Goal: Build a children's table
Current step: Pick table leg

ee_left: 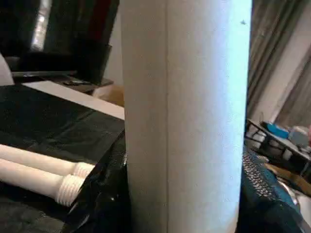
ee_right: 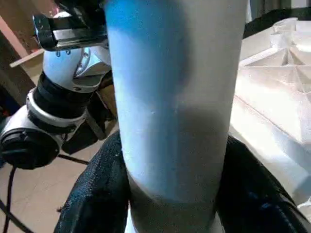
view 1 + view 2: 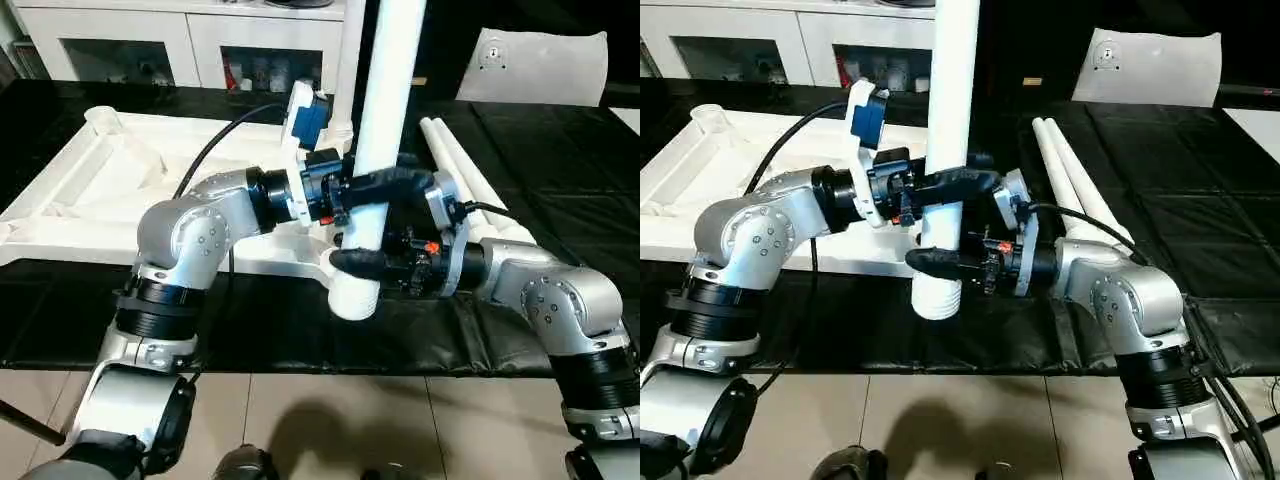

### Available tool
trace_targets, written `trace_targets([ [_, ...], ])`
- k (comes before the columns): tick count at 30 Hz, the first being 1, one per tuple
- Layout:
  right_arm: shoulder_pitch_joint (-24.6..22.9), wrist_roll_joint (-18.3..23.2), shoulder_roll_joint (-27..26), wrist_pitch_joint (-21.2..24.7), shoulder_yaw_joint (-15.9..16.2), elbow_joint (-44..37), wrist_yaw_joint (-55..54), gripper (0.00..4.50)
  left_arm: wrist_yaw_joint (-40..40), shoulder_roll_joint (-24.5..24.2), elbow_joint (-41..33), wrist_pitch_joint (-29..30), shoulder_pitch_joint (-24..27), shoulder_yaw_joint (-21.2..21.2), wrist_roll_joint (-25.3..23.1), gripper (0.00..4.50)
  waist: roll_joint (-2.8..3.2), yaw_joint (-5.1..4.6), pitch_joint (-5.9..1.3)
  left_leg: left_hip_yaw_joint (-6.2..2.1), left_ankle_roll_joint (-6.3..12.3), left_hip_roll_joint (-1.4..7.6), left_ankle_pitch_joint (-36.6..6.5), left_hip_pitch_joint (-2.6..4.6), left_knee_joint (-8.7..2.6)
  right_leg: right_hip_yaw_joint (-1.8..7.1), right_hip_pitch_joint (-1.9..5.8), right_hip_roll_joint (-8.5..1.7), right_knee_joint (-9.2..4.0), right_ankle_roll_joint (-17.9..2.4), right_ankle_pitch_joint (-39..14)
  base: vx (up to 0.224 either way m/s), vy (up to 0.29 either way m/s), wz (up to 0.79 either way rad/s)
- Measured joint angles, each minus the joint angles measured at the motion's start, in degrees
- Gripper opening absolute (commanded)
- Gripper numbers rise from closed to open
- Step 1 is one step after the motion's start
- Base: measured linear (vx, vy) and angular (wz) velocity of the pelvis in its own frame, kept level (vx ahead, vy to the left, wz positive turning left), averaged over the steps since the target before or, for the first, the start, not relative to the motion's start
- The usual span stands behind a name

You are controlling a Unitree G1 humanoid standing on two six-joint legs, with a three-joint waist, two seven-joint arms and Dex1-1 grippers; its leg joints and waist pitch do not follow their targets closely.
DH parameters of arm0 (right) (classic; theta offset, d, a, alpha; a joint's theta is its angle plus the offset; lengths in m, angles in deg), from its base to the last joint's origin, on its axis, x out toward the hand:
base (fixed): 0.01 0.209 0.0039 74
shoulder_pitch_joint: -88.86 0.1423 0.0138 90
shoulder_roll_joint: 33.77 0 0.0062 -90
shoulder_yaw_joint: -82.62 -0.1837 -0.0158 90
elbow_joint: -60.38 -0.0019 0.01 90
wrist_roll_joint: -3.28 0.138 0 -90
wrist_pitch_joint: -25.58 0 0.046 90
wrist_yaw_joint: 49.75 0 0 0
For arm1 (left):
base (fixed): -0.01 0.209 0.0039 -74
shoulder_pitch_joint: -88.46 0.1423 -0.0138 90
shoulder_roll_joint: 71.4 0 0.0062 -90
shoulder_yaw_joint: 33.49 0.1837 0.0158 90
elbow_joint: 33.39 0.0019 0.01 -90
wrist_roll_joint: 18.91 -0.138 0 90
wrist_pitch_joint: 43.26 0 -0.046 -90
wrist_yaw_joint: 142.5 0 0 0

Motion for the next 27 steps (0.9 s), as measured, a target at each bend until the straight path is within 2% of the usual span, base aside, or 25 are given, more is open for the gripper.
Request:
trace_targets([
  [3, -0.1, -0.4, -0.7, 0.1, 0.4, 0.1, -0.5, 1.91, 2.6, 0.5, -0.7, -0.2, -0.4, -2.0, 0.0, 2.95, 0.0, -0.04, 0.0, 0.0, 0.0, 0.0, 0.0, 0.0, 0.0, 0.0, 0.0, 0.0, 0.01, 0.0, 0.0, 0.0, 0.0, 0.0],
  [9, -0.1, -1.1, -1.0, -0.1, 0.4, 0.2, -1.6, 1.91, 7.2, 1.0, -2.8, -1.1, -0.4, -4.0, 0.0, 3.05, -0.01, 0.04, 0.0, 0.0, 0.0, 0.0, 0.0, -0.01, 0.0, 0.0, 0.0, 0.0, 0.0, 0.0, 0.0, 0.0, 0.0, 0.0],
  [11, -0.1, -1.6, -1.0, -0.2, 0.4, 0.4, -1.9, 1.91, 8.6, 1.3, -2.9, -1.0, -0.3, -4.2, -0.1, 2.79, -0.01, 0.03, -0.01, 0.0, 0.0, 0.0, 0.0, -0.01, 0.02, 0.0, 0.01, 0.0, 0.0, 0.0, 0.0, 0.0, 0.0, 0.0],
  [14, -0.1, -1.9, -1.2, -0.5, 0.4, 0.9, -2.5, 1.91, 9.9, 1.9, -3.6, 0.1, -0.1, -4.7, 0.1, 2.69, -0.02, 0.0, -0.01, 0.0, 0.0, 0.0, 0.0, -0.01, 0.04, 0.0, 0.01, 0.0, 0.0, 0.0, 0.0, 0.0, 0.0, 0.0],
  [17, -0.1, -2.6, -1.5, -1.8, 0.4, 1.6, -2.6, 1.91, 11.6, 2.6, -4.1, 1.0, 0.2, -5.2, 0.4, 2.3, -0.02, 0.0, -0.01, 0.0, 0.0, 0.0, 0.0, 0.0, 0.04, 0.0, 0.01, 0.0, 0.01, 0.0, 0.0, 0.0, 0.0, 0.0],
  [23, -0.1, -3.9, -1.8, -2.7, 0.6, 2.3, -2.7, 1.91, 13.7, 3.1, -4.8, 2.5, 1.1, -6.2, 2.2, 2.21, -0.02, 0.02, -0.01, 0.0, 0.0, 0.0, 0.0, -0.01, 0.05, 0.0, 0.01, 0.0, 0.01, 0.0, 0.0, 0.0, 0.0, 0.0],
  [27, -0.1, -3.9, -1.9, -2.8, 0.6, 2.4, -2.7, 1.91, 14.2, 3.3, -5.0, 2.9, 1.3, -6.4, 2.3, 1.89, -0.02, 0.01, -0.01, 0.0, 0.01, 0.0, 0.0, -0.01, 0.05, 0.0, 0.01, 0.0, 0.0, 0.0, 0.0, 0.0, 0.0, 0.0],
])
